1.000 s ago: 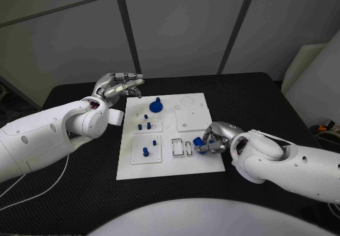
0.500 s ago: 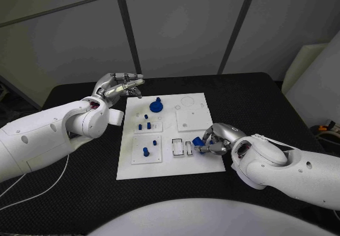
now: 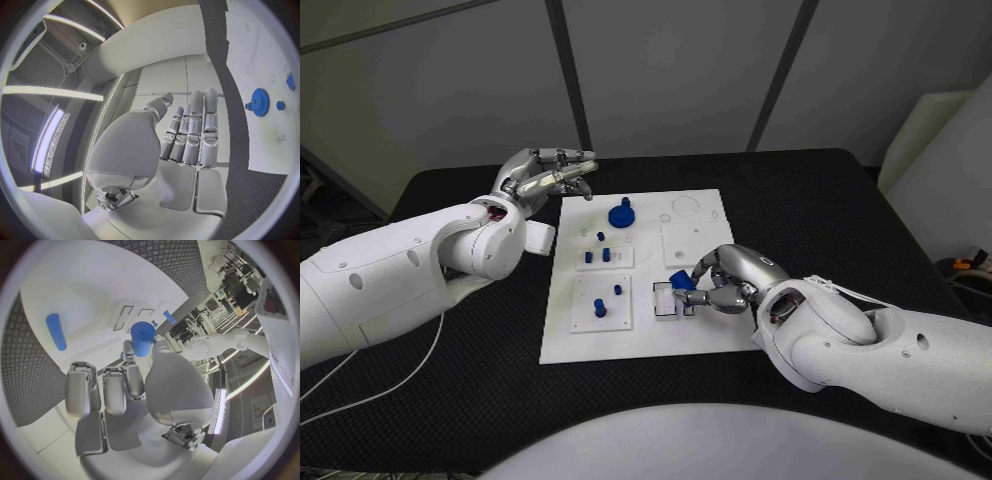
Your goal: Assemble the parts on the task board
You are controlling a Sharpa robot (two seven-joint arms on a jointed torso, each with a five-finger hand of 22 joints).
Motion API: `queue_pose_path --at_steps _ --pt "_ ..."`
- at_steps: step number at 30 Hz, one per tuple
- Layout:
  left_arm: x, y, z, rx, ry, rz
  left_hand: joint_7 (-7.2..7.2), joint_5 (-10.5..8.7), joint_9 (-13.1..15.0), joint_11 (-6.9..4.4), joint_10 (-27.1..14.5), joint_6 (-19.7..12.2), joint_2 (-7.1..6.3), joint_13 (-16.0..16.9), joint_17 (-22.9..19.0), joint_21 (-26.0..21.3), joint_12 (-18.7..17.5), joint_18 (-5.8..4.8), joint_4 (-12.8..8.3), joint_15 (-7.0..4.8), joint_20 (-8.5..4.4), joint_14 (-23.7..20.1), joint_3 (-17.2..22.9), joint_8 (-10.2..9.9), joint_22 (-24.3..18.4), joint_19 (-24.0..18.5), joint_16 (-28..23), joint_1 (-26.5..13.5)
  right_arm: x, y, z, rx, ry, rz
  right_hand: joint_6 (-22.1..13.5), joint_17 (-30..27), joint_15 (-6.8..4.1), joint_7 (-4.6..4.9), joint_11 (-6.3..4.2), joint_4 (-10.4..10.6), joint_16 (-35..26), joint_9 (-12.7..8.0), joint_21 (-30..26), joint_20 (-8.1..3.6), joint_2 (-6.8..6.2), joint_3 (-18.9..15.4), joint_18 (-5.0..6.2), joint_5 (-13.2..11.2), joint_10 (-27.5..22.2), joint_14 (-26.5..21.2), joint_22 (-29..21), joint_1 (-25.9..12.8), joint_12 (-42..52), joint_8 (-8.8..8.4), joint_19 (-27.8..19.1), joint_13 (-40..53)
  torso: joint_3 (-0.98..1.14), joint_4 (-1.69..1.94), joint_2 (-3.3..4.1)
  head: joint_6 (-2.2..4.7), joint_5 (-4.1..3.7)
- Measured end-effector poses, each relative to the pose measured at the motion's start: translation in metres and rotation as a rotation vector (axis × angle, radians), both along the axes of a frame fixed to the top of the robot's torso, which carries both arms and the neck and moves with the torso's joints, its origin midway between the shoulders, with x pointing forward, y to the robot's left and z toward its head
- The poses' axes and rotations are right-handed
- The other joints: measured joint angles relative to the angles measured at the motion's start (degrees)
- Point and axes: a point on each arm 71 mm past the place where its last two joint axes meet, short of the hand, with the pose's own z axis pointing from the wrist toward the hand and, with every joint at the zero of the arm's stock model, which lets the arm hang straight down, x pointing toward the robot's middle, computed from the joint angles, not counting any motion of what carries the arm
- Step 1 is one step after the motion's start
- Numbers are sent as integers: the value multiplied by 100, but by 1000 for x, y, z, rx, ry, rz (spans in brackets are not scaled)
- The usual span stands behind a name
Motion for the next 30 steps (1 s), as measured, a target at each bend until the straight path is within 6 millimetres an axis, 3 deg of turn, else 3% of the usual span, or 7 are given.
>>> queue_pose_path --at_steps 10,11,14,22,30 --pt "0 -2 0 -2 1 -4 0 0 0 21 -20 0 0 -5 -6 0 0 0 24 0 0 0 -24 0 0 0 0 0 5 18 -8 -18 36 43 0 0 -41 0 -33 15 -1 321 33 -44 208 -175 0 -267 33 0 -1 -215 0 85 -1 0 0 1 5 0 69" --pt "0 -2 0 -2 1 -5 0 0 0 21 -20 0 0 -5 -6 0 0 1 24 0 0 0 -24 0 0 0 0 0 6 19 -8 -20 39 46 51 0 -41 -46 -52 10 20 341 33 -44 217 -219 0 -294 52 0 -1 -292 0 96 -1 0 0 0 7 0 79" --pt "0 -3 0 -3 1 -7 0 0 0 20 -20 0 0 -5 -6 0 24 0 24 0 0 0 -24 0 0 0 0 0 7 23 -10 -26 48 52 84 -1 -63 -43 -62 8 20 400 33 -44 222 -248 0 -308 62 21 -1 -350 0 105 -1 -1 2 -4 8 0 94" --pt "0 -3 0 -4 2 -10 0 0 0 20 -20 0 0 -4 -5 0 24 0 24 0 0 0 -24 0 0 0 0 0 10 24 -14 -53 72 41 245 -1 -83 -203 -63 9 20 499 33 -84 270 -371 0 -427 63 0 -1 -517 -44 151 -1 -1 3 -4 8 0 108" --pt "0 -3 0 -4 3 -11 -21 0 0 0 -41 -20 38 -4 -11 0 50 0 63 20 0 -20 -63 23 -9 0 0 -38 12 23 -17 -67 81 22 234 -1 -84 -192 -84 8 19 633 33 -84 295 -547 0 -828 40 0 -1 -682 -149 221 -1 -1 2 -9 6 0 119"
